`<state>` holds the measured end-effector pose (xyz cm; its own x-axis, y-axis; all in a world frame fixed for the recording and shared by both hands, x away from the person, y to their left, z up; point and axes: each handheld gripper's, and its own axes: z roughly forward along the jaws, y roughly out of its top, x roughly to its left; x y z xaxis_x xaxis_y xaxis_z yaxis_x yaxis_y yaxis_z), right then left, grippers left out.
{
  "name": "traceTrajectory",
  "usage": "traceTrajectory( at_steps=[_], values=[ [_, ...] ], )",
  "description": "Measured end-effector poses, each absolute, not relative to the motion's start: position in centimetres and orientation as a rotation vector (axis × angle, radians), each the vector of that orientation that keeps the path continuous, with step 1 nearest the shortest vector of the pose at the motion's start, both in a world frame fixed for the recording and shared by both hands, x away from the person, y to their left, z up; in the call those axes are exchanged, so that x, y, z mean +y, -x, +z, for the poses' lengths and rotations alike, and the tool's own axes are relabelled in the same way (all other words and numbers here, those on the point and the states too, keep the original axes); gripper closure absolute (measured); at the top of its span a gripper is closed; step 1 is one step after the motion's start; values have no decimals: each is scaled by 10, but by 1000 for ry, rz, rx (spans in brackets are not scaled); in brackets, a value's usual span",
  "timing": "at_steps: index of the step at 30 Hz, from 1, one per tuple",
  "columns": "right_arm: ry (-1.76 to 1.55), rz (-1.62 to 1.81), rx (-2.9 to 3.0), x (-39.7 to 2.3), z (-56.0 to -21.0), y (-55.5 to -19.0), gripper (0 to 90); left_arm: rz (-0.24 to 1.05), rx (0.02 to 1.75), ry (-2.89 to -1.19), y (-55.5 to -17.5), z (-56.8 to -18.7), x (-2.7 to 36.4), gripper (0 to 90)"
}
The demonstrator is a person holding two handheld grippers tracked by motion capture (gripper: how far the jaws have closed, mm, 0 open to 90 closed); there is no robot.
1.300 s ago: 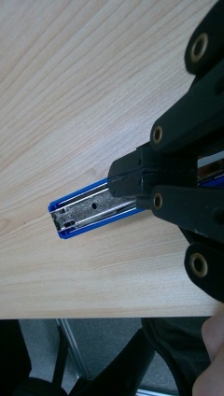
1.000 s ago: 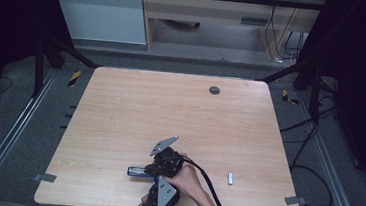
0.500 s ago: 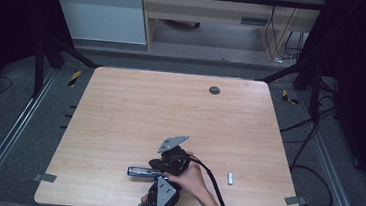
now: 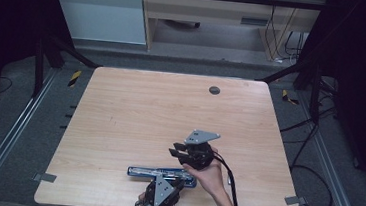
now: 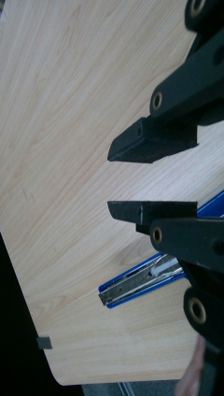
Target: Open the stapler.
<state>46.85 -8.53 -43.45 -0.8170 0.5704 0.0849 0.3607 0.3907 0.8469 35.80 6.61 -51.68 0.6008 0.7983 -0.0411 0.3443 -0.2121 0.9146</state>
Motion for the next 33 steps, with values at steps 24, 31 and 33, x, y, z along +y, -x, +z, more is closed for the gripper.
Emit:
traceTrajectory(
  at_steps=[24,31,33],
  values=[
    [-1004,1221,2268,-178,-435,-455,569,515,860,-1895,-416,-445,123,467],
    [-1145,1148,2255,-211,-440,-448,535,518,913,-1895,-438,-424,159,423],
    [-1160,1126,2256,-217,-442,-447,547,524,926,-1872,-440,-419,170,423]
  ],
)
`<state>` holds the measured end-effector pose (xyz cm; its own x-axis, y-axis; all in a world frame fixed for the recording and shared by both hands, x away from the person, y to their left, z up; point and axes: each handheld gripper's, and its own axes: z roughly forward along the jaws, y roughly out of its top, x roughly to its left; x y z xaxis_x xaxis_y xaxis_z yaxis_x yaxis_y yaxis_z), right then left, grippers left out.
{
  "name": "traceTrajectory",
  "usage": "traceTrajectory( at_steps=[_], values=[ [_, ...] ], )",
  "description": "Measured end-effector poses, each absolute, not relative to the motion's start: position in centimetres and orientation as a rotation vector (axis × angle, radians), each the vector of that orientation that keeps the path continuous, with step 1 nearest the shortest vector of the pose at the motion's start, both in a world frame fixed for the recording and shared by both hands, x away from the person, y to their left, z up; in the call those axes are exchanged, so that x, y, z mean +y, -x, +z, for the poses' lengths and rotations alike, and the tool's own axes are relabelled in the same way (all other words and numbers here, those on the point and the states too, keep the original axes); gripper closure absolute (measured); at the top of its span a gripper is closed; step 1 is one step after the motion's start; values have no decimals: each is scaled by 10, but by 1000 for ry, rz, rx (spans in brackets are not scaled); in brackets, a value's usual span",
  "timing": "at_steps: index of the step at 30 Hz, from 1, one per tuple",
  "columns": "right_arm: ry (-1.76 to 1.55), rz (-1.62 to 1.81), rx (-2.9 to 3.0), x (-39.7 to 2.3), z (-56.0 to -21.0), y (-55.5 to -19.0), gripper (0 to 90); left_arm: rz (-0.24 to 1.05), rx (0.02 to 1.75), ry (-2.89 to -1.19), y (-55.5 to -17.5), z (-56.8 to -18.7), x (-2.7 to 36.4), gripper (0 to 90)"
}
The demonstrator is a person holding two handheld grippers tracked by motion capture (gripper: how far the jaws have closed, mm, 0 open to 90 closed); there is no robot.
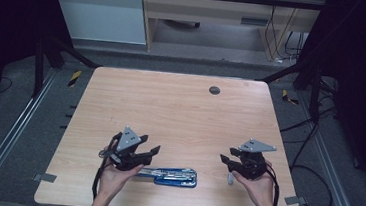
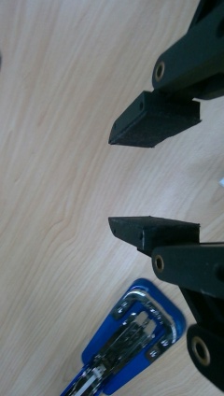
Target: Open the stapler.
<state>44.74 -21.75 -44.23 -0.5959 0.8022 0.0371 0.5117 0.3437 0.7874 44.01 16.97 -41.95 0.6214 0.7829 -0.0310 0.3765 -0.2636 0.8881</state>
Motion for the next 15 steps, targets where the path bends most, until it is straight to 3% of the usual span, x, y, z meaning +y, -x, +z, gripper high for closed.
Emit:
traceTrajectory(
  at_steps=[10,15],
  values=[
    [-1257,1060,2239,-229,-447,-437,567,567,970,-1880,-437,-426,211,427],
    [-1292,1002,2253,-228,-450,-428,520,592,1035,-1883,-428,-440,242,430]
  ],
)
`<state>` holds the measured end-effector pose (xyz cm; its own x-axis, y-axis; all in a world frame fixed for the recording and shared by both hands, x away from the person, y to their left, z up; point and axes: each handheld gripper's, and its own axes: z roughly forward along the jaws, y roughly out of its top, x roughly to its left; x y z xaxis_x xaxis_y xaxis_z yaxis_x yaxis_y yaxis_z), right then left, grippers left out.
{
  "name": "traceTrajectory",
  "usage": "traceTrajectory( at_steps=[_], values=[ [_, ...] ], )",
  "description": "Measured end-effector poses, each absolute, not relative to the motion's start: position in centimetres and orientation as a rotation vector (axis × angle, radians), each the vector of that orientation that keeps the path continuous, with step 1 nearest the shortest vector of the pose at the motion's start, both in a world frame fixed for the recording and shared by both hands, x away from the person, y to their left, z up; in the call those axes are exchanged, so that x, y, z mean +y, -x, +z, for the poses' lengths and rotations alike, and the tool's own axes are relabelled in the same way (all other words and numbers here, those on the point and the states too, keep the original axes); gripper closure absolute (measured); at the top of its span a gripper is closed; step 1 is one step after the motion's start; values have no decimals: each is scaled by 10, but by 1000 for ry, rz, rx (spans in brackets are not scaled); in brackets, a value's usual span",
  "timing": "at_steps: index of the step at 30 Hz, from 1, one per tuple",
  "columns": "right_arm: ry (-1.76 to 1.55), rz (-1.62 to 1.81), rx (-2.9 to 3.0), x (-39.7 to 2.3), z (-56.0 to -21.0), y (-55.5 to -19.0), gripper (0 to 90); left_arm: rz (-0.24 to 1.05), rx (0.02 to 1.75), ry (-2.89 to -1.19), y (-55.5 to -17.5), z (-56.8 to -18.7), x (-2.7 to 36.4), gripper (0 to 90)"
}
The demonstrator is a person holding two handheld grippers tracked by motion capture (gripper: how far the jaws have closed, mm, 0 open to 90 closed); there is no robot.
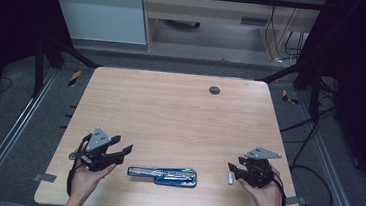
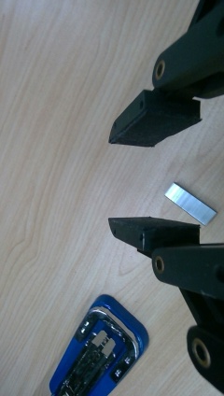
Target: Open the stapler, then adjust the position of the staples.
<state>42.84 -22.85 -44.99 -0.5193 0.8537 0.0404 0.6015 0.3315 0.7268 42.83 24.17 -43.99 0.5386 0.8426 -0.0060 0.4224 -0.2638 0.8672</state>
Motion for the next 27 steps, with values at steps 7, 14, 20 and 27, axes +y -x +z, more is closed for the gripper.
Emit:
traceTrajectory(
  at_steps=[7,14,20,27],
  values=[
    [-1332,974,2320,-228,-459,-428,563,591,1113,-1856,-421,-452,266,436],
    [-1342,947,2315,-226,-467,-426,605,623,1148,-1867,-422,-461,273,432],
    [-1348,922,2291,-228,-469,-424,615,656,1169,-1872,-422,-467,277,444],
    [-1428,952,2320,-227,-474,-425,661,659,1213,-1857,-424,-469,286,459]
  ],
)
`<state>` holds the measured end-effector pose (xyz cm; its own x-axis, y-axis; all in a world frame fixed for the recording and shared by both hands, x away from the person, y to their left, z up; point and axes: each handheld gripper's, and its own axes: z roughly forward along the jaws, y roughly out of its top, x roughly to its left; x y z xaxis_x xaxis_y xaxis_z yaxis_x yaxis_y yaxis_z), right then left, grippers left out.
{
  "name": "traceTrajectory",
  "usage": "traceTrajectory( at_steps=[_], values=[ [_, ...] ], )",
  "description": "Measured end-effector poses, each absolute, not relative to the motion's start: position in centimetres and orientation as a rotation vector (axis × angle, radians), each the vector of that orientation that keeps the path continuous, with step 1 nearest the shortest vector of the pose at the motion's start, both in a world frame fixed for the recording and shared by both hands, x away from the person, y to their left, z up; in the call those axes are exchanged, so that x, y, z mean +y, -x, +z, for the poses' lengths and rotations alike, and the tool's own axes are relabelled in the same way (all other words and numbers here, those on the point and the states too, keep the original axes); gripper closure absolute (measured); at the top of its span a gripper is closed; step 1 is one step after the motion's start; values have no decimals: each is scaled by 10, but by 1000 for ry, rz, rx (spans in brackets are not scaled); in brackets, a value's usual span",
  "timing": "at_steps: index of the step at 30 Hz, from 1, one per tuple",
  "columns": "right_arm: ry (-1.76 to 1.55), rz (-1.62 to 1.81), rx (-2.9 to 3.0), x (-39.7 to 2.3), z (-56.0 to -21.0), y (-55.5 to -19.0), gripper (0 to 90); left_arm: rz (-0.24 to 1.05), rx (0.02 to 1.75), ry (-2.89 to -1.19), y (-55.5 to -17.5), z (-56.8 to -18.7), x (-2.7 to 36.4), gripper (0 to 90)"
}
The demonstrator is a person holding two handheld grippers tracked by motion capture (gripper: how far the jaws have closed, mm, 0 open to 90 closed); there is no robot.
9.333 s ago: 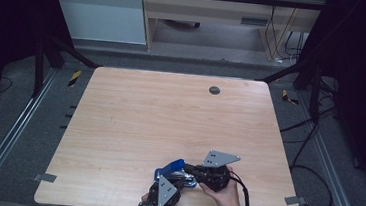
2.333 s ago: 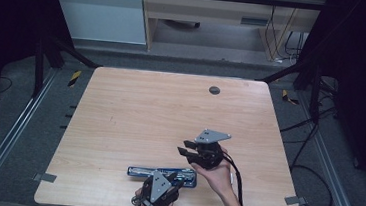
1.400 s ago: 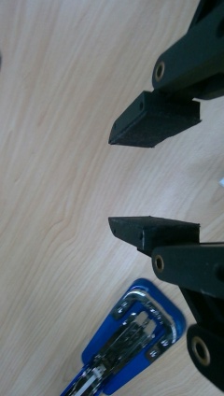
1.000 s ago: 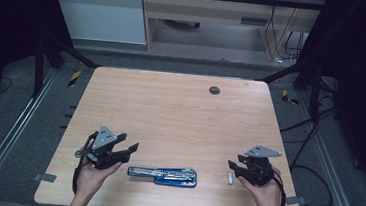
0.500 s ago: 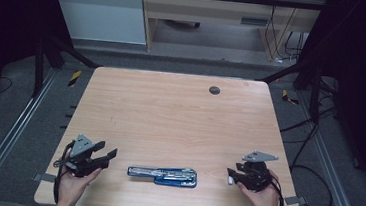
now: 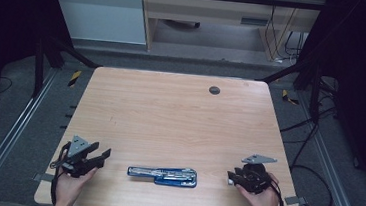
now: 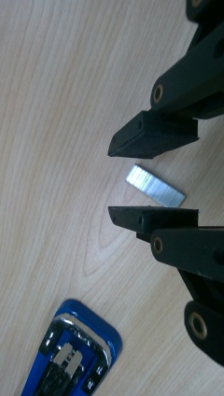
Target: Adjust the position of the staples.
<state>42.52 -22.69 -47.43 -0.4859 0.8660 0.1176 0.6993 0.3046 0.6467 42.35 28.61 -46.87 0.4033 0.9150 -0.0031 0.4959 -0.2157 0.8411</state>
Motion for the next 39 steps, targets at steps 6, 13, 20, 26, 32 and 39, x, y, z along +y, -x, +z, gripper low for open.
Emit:
traceTrajectory(
  at_steps=[6,13,20,26,32,39],
  values=[
    [-1427,909,2346,-217,-475,-427,699,651,1224,-1855,-425,-470,287,464],
    [-1465,867,2323,-221,-480,-430,692,645,1237,-1867,-426,-471,288,467],
    [-1472,854,2341,-218,-482,-433,696,633,1255,-1880,-426,-472,287,453],
    [-1464,818,2356,-217,-484,-437,777,636,1254,-1884,-426,-471,287,451],
    [-1465,815,2365,-220,-484,-439,783,637,1252,-1890,-426,-472,286,453],
    [-1413,791,2367,-221,-483,-438,739,637,1247,-1893,-426,-471,286,449]
  ],
)
